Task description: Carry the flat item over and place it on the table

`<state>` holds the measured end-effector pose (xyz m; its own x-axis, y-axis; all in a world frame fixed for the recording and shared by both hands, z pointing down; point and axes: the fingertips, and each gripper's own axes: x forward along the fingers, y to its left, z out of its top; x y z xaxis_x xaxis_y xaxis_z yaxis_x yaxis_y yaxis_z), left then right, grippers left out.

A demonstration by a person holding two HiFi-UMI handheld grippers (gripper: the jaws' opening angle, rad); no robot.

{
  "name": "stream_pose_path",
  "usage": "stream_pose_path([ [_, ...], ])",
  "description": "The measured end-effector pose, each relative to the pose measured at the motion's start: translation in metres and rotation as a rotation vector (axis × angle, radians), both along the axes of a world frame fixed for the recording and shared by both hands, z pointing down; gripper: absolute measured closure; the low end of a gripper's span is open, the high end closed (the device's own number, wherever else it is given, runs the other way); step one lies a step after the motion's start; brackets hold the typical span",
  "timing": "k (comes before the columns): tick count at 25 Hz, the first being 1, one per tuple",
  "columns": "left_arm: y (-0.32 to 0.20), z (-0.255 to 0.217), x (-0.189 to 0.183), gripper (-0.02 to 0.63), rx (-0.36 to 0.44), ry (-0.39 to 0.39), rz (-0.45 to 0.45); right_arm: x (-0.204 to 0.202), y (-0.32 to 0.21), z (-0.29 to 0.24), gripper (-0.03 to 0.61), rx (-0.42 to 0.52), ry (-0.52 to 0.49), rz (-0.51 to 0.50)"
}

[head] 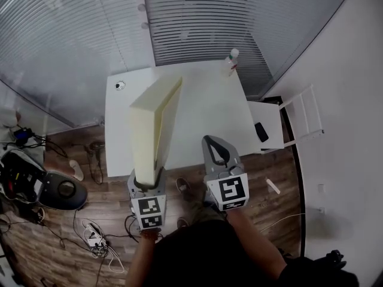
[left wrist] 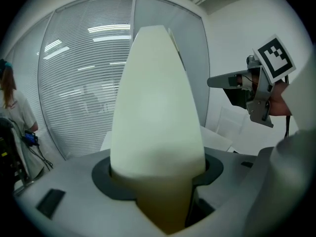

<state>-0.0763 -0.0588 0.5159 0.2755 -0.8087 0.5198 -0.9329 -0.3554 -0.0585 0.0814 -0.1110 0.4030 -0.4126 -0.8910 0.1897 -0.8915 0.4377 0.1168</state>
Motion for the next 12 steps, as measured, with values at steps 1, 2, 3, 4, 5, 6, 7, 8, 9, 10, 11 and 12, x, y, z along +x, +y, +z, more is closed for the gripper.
stream_pose_path([
  [1,-0.001,0.002,0.002,0.327,-0.009,0.009,0.003,0.001,-0.002,0.001,0.580,-0.004,-0.001,-0.002],
  [2,-0.002,0.003,0.004,0.327,-0.018,0.019,0.006,0.002,-0.003,0.002,0.580,-0.009,-0.003,-0.004],
  [3,-0.002,0.005,0.006,0.327,-0.028,0.026,0.009,0.003,-0.004,0.004,0.580,-0.015,-0.005,-0.007],
  [4,-0.002,0.007,0.008,0.327,-0.039,0.032,0.014,0.004,-0.005,0.005,0.580,-0.020,-0.007,-0.010],
  [5,-0.002,0.009,0.010,0.325,-0.048,0.035,0.020,0.004,-0.006,0.007,0.580,-0.023,-0.008,-0.014],
  [6,-0.002,0.011,0.012,0.325,-0.056,0.037,0.028,0.005,-0.008,0.008,0.580,-0.024,-0.007,-0.017],
  [7,-0.002,0.013,0.015,0.325,-0.063,0.037,0.036,0.007,-0.011,0.009,0.580,-0.025,-0.005,-0.018],
  [8,-0.002,0.016,0.019,0.325,-0.072,0.038,0.044,0.010,-0.013,0.010,0.580,-0.027,-0.004,-0.016],
  [9,-0.002,0.019,0.022,0.325,-0.083,0.040,0.050,0.014,-0.016,0.012,0.580,-0.030,-0.005,-0.010],
  [10,-0.001,0.022,0.026,0.325,-0.096,0.044,0.053,0.018,-0.018,0.014,0.580,-0.034,-0.005,-0.003],
  [11,-0.001,0.026,0.028,0.325,-0.108,0.047,0.055,0.022,-0.020,0.016,0.580,-0.039,-0.007,0.003],
  [12,-0.002,0.030,0.030,0.325,-0.119,0.048,0.057,0.025,-0.022,0.018,0.580,-0.044,-0.009,0.008],
])
